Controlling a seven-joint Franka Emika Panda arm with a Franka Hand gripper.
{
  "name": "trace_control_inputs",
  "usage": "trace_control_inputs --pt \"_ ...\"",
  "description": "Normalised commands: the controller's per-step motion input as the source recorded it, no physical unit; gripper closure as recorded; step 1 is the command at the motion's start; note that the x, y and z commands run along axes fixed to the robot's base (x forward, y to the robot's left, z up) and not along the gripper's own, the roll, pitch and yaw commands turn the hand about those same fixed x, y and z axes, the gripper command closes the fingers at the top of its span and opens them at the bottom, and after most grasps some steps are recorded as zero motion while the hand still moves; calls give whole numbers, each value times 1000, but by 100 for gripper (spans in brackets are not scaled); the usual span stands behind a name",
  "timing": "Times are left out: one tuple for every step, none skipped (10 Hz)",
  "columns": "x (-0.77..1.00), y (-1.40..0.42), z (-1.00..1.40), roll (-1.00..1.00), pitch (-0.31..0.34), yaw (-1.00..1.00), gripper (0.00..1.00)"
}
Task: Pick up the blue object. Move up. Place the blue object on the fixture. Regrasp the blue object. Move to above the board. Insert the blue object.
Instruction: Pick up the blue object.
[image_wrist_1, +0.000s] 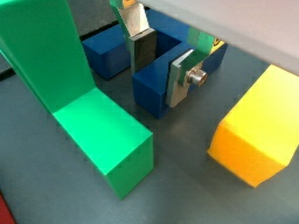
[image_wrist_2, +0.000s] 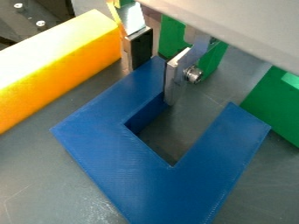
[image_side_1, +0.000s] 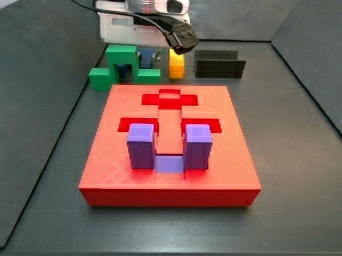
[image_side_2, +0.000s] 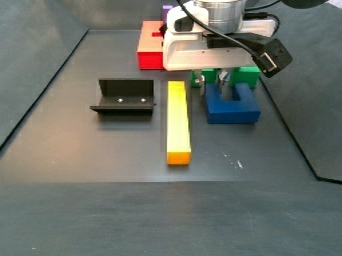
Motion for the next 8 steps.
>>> trace_control_inputs --pt "0 0 0 0 0 0 100" --pt "0 0 0 0 0 0 100" --pt "0 0 0 0 0 0 100" --pt "0 0 0 0 0 0 100" --pt "0 0 0 0 0 0 100" --pt "0 0 0 0 0 0 100" --pt "0 0 0 0 0 0 100" --pt "0 0 0 0 0 0 100"
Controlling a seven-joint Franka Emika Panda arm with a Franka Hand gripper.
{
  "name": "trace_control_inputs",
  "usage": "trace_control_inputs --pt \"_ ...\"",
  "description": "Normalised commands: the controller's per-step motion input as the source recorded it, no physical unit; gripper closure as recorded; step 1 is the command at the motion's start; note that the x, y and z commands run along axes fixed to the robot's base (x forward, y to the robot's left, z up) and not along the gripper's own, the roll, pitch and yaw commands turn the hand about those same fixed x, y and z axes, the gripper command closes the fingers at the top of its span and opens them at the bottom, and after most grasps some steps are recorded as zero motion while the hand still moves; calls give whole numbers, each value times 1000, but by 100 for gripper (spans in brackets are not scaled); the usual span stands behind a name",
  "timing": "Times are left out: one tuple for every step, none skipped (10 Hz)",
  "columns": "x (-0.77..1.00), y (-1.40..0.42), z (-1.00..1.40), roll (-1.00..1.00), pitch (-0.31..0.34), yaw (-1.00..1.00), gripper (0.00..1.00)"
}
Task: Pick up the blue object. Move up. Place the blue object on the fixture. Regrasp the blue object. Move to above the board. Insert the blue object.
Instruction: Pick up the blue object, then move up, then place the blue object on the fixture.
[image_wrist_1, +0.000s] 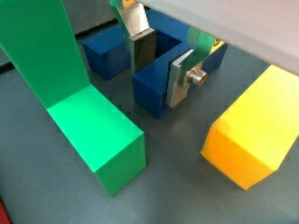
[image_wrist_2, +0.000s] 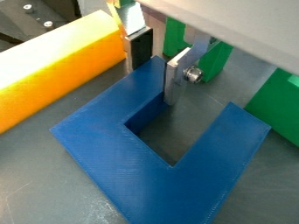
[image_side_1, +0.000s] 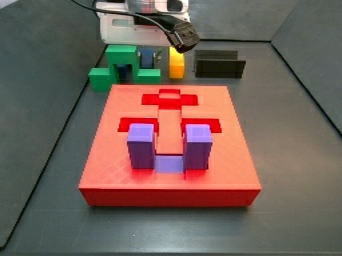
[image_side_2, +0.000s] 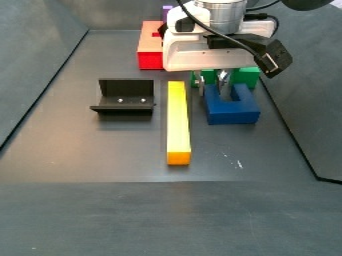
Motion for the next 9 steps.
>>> trace_control_inputs --pt "0 0 0 0 0 0 100" --pt "0 0 833 0 0 0 100" --pt "-14 -18 811 -4 15 50 100" --pt "-52 -20 553 -9 58 51 100" --pt "-6 -15 272 -9 36 33 100" --pt "0 0 0 0 6 0 100" --pt "-117 0 0 0 0 -51 100" --pt "54 0 380 -169 0 -226 100" --pt "446 86 866 -766 0 -277 100"
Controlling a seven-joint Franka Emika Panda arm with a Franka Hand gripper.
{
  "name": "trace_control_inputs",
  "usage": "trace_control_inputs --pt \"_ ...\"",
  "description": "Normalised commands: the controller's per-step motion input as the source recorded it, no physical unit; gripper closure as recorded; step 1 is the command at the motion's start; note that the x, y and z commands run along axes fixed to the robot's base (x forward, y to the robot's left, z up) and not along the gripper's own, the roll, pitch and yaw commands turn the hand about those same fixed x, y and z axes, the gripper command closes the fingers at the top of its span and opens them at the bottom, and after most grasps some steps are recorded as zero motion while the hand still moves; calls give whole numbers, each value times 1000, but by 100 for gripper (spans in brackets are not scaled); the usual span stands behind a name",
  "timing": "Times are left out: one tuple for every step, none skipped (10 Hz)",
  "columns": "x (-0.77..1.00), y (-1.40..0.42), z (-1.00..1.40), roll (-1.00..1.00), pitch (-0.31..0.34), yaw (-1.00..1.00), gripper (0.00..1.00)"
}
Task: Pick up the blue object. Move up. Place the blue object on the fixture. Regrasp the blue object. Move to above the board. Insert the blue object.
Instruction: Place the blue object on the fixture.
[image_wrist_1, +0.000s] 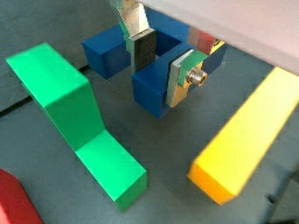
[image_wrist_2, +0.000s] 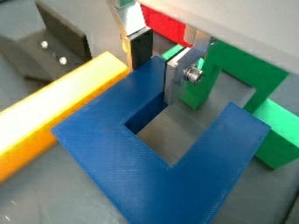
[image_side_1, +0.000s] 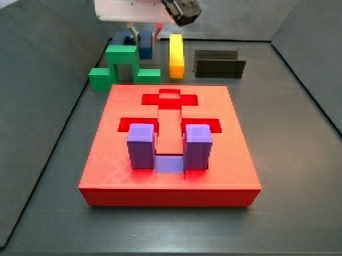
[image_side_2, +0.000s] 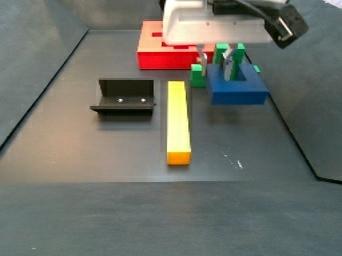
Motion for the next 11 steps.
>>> trace_control_inputs --pt "537 117 811 -823 -9 -306 100" --pt "600 131 809 -809 -69 -306 100" --pt "634 131 757 -834 -94 -297 100" --pt "660 143 703 -880 -83 -297 100" --pt "703 123 583 -957 -94 -323 100" --pt "694 103 529 -1000 -94 -320 100" --pt "691 91 489 -1000 -86 -297 100" --pt "703 77 457 -1000 -37 -283 100" --pt "720 74 400 -1000 0 -260 100" --pt "700 91 346 -1000 0 -246 100" --pt "709 57 306 -960 0 -243 100"
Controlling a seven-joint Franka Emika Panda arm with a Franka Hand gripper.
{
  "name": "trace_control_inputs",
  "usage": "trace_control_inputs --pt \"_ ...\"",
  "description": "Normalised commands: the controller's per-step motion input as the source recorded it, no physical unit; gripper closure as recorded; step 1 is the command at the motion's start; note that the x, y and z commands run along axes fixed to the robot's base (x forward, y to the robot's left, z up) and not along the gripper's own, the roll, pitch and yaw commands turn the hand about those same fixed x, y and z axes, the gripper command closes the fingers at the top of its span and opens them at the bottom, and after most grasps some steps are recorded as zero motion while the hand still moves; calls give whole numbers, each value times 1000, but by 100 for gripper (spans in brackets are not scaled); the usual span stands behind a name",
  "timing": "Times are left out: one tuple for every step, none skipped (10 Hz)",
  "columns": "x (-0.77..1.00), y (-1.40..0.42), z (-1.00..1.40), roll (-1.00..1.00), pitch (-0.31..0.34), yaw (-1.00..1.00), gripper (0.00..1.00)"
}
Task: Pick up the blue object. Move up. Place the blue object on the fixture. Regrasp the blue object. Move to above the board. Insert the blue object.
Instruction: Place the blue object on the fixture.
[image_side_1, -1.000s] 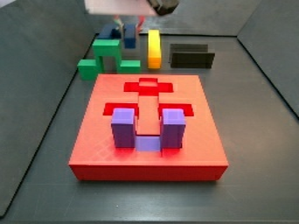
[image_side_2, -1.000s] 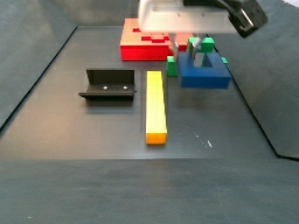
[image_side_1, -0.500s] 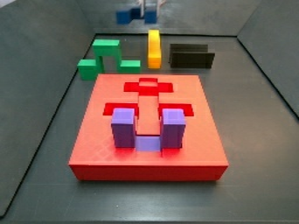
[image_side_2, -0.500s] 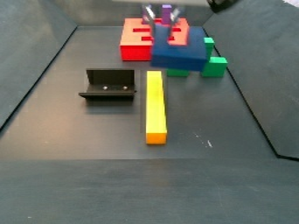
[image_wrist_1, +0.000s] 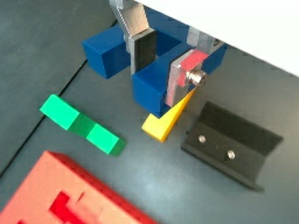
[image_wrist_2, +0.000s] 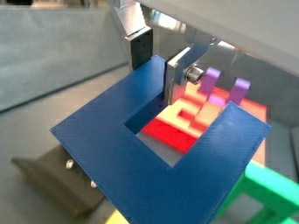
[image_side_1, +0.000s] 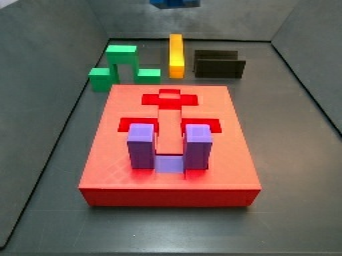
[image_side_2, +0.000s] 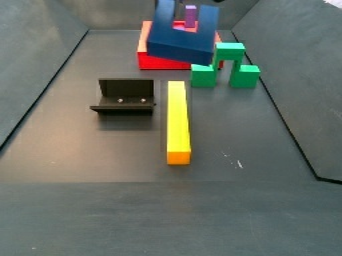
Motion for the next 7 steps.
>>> trace_control_inputs --pt "757 34 280 -863 0 -249 100" --pt "823 17 194 -769 129 -217 100" --pt "777 63 0 -800 57 -3 100" --pt "709 34 -114 -611 123 117 100" --pt "626 0 -243 -500 231 243 100" --pt "643 0 -363 -451 414 197 100" --pt "666 0 -394 -231 629 214 100"
